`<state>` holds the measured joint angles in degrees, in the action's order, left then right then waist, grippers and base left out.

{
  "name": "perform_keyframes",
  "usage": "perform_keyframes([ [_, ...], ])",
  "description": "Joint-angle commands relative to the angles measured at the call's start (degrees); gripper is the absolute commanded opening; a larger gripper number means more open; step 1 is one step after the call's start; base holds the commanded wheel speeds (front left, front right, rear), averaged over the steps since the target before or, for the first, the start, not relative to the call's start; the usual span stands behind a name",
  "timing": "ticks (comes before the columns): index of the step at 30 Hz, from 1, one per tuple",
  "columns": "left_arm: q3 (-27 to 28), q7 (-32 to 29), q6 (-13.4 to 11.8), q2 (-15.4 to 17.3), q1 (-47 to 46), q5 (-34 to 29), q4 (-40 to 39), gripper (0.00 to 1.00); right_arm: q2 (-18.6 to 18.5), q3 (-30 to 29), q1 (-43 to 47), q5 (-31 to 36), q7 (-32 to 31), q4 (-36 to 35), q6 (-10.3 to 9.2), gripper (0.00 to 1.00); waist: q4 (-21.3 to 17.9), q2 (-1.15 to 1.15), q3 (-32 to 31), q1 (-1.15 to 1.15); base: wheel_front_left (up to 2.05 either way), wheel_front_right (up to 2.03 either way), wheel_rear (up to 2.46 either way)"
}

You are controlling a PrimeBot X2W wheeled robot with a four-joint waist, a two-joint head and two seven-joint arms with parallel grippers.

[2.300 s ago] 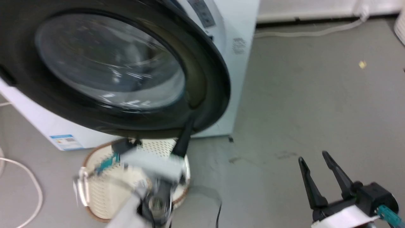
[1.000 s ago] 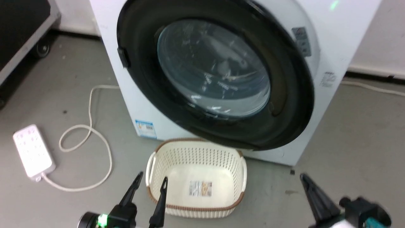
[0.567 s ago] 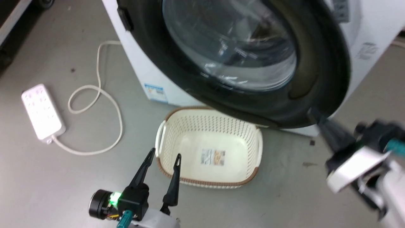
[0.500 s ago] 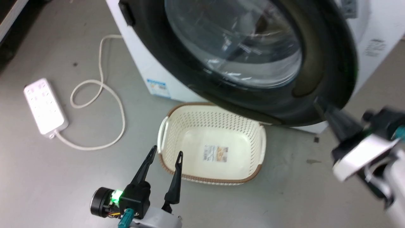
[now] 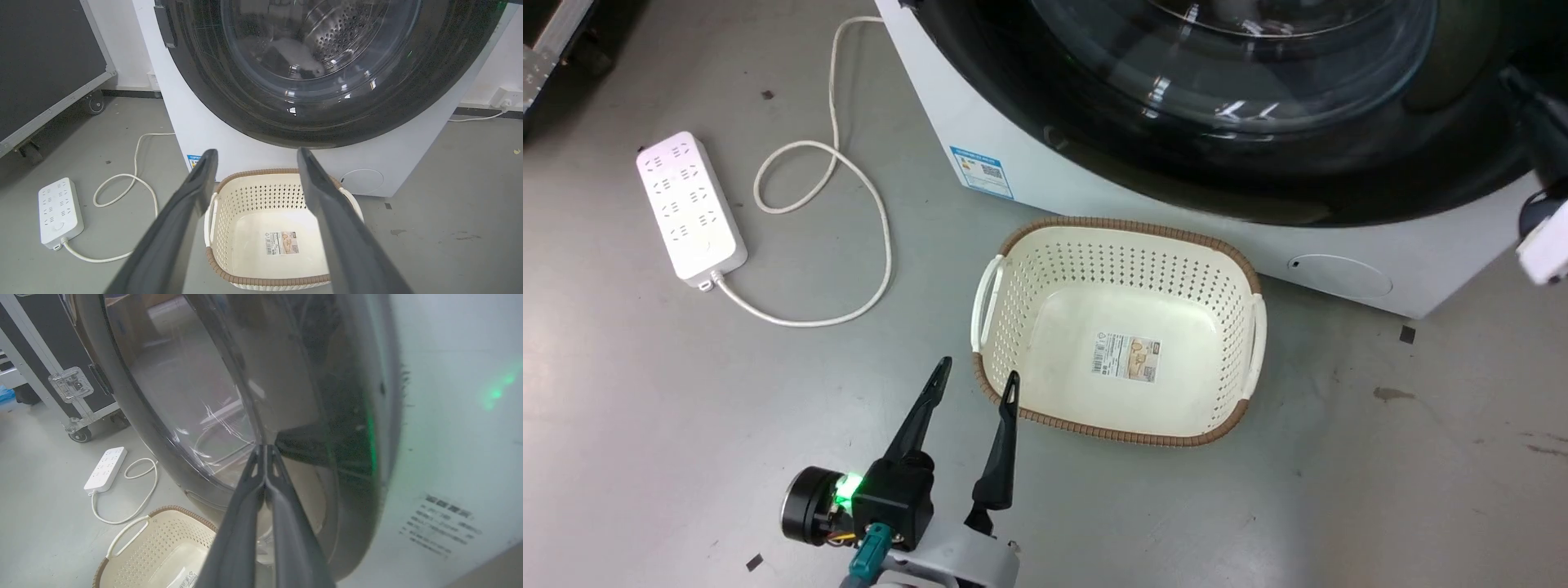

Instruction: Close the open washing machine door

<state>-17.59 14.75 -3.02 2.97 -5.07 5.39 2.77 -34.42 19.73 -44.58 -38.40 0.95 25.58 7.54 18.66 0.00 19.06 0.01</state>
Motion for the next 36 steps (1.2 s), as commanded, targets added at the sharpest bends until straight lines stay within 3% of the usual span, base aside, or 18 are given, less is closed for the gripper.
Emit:
perform_keyframes([
  [1,-0.1,0.2,-0.4,-0.1,-1.1,0.3,-0.3,1.00,-0.3,-0.4,-1.4,-0.4,-0.2,1.0,-0.05,0.00,0.1,0.00,0.1,-0.01,0.00,0.00,0.00],
  [13,0.3,0.2,-0.8,-0.1,-0.7,0.8,1.0,1.00,3.2,0.7,-1.6,-0.8,3.6,8.6,-0.05,0.00,-1.1,0.00,-4.5,-0.01,0.00,0.00,0.00],
  [14,0.6,0.2,-0.5,-0.1,-0.5,0.8,1.2,1.00,3.7,1.1,-0.9,-0.9,4.4,8.7,-0.05,0.42,-1.4,0.00,-5.3,-0.01,0.00,0.00,0.00],
  [15,0.9,0.2,-0.3,-0.1,-0.3,0.8,1.3,1.00,4.1,1.4,0.0,-0.9,5.4,8.9,-0.05,1.00,-1.7,0.00,-6.4,-0.01,0.00,0.00,0.00],
  [21,3.3,0.2,1.2,0.8,1.6,0.5,2.8,1.00,5.8,-0.1,7.3,-0.3,11.5,8.7,-0.05,1.00,-4.0,0.00,-12.5,-0.01,0.00,0.00,0.00],
  [27,5.6,0.2,2.6,1.9,3.8,0.8,3.9,1.00,7.5,-4.5,19.6,5.5,13.7,1.1,-0.05,1.00,-6.6,0.00,-16.7,-0.01,0.00,0.00,0.00],
  [32,7.3,0.2,3.4,3.0,6.2,1.0,4.8,1.00,14.1,-13.2,30.4,13.2,14.0,-7.3,-0.05,1.00,-8.6,0.00,-19.0,-0.01,0.00,0.00,0.00],
  [36,7.7,0.2,4.0,3.2,7.5,0.9,5.3,1.00,22.3,-21.2,38.5,21.2,14.0,-13.2,-0.05,1.00,-9.5,0.00,-20.1,-0.01,0.00,0.00,0.00],
])
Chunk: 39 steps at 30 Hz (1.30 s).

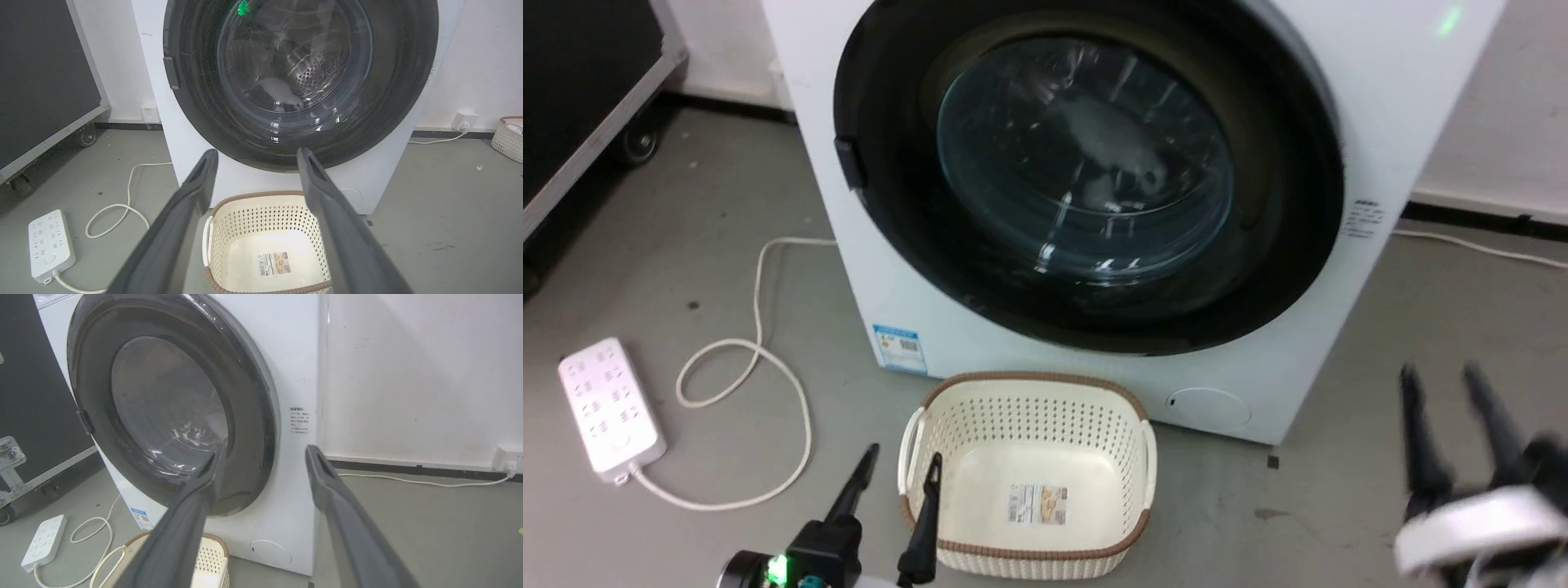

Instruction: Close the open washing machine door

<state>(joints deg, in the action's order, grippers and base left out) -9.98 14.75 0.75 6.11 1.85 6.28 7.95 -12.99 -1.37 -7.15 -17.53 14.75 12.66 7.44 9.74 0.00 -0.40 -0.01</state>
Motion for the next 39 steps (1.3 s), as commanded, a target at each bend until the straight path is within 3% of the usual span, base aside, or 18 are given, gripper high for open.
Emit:
perform_keyframes([
  [1,0.1,0.2,0.6,0.2,0.7,-0.1,0.2,1.00,3.0,-1.4,3.0,1.8,0.2,-1.4,0.05,1.00,-0.7,0.00,-0.7,0.01,0.00,0.00,0.00],
  [4,0.2,0.2,1.0,0.3,0.9,-0.4,0.4,1.00,7.0,-3.1,7.6,6.0,0.2,-4.1,0.05,1.00,-1.1,0.00,-1.1,0.01,0.00,0.00,0.00],
  [8,0.6,0.2,1.4,0.2,0.8,-0.7,0.4,1.00,9.3,-4.6,11.4,9.1,0.2,-6.5,0.05,1.00,-1.9,0.00,-1.3,0.01,0.00,0.00,0.00],
  [19,-0.1,0.2,3.0,0.0,-0.3,-2.2,-0.4,1.00,10.1,-3.2,14.5,9.0,0.2,-7.0,0.05,1.00,-3.1,0.00,-1.6,0.01,0.00,0.00,0.00],
  [20,-0.1,0.0,2.9,0.0,0.3,-2.1,-0.1,0.00,9.8,-3.2,13.7,9.4,0.0,-7.1,0.00,0.00,-3.1,0.00,-1.6,0.01,0.00,0.00,0.00],
  [39,1.0,-1.9,2.5,-0.4,0.0,-2.6,-1.1,0.00,9.8,-2.7,12.9,10.4,-1.8,-7.8,0.00,0.00,-3.9,0.00,-1.4,0.01,0.00,0.00,0.00],
])
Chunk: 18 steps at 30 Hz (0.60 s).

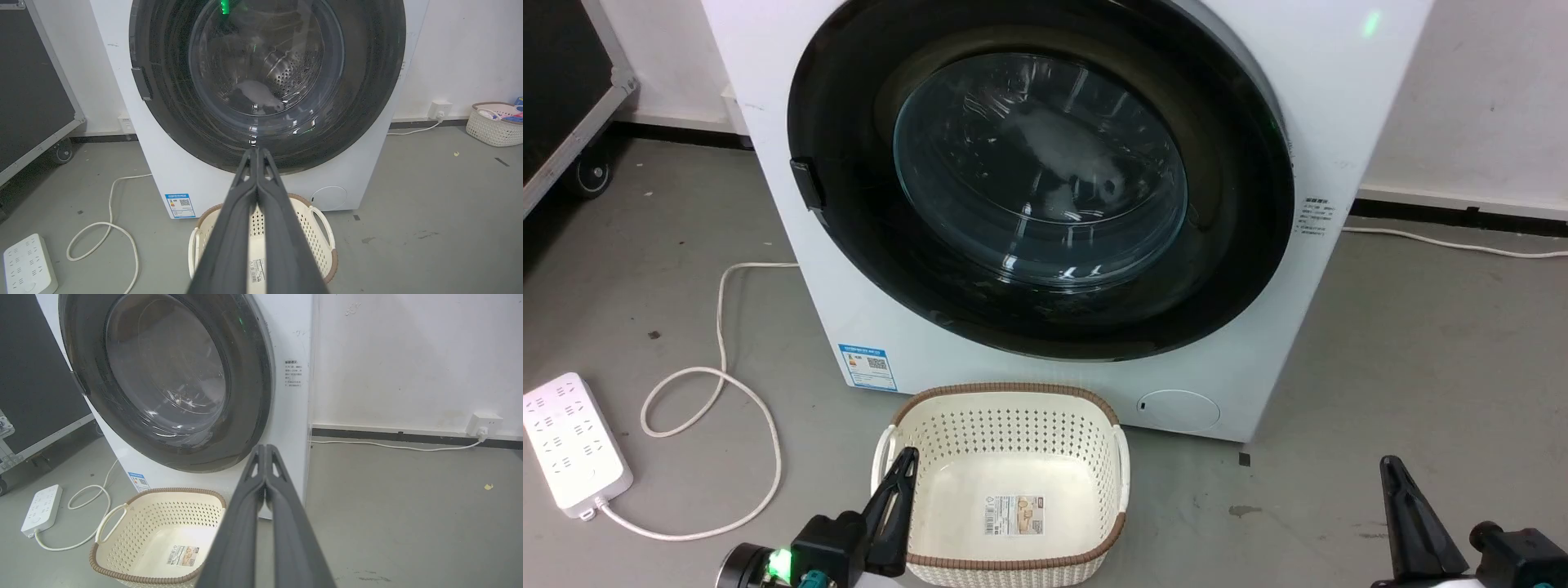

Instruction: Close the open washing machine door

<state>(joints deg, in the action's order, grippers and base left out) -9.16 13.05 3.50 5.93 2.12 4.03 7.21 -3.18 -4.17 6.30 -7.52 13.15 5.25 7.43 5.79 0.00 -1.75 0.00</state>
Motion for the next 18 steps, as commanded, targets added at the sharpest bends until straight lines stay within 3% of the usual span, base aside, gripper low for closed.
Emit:
perform_keyframes([
  [1,0.3,-0.3,-0.3,-0.2,-0.3,-0.4,-0.4,0.00,0.0,0.2,-0.6,0.4,-0.3,-0.4,0.01,0.00,0.0,0.00,0.0,0.00,0.00,0.00,0.00],
  [18,1.7,-2.3,-0.8,-0.7,-0.6,-1.0,-1.4,0.00,0.1,0.8,-1.5,1.5,-2.3,-1.2,0.01,0.00,-0.9,0.00,0.3,0.00,0.00,0.00,0.00],
])
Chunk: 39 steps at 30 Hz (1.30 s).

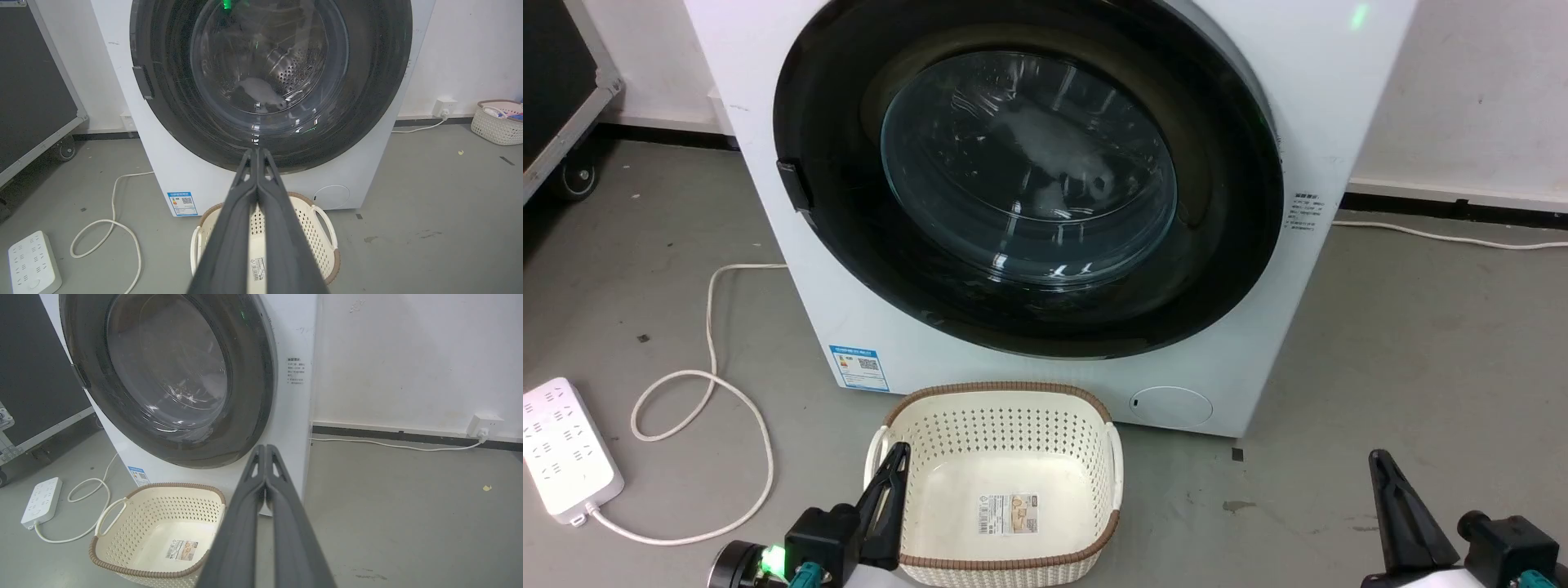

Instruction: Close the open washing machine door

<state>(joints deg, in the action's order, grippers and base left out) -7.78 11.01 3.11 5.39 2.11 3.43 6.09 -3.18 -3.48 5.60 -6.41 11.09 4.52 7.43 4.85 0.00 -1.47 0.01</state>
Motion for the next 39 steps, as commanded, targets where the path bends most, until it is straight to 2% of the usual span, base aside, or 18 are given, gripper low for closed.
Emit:
perform_keyframes([
  [1,0.4,-0.3,-0.4,-0.2,-0.6,-0.4,-0.4,0.00,0.1,0.1,-0.9,0.5,-0.4,-0.5,0.02,0.00,-0.1,0.00,0.0,-0.01,0.00,0.00,0.00],
  [39,4.1,-5.7,-1.8,-1.3,-1.3,-1.9,-3.3,0.00,0.2,1.8,-3.3,3.5,-5.8,-2.5,0.04,0.00,-2.5,0.00,0.8,-0.01,0.00,0.00,0.00],
])
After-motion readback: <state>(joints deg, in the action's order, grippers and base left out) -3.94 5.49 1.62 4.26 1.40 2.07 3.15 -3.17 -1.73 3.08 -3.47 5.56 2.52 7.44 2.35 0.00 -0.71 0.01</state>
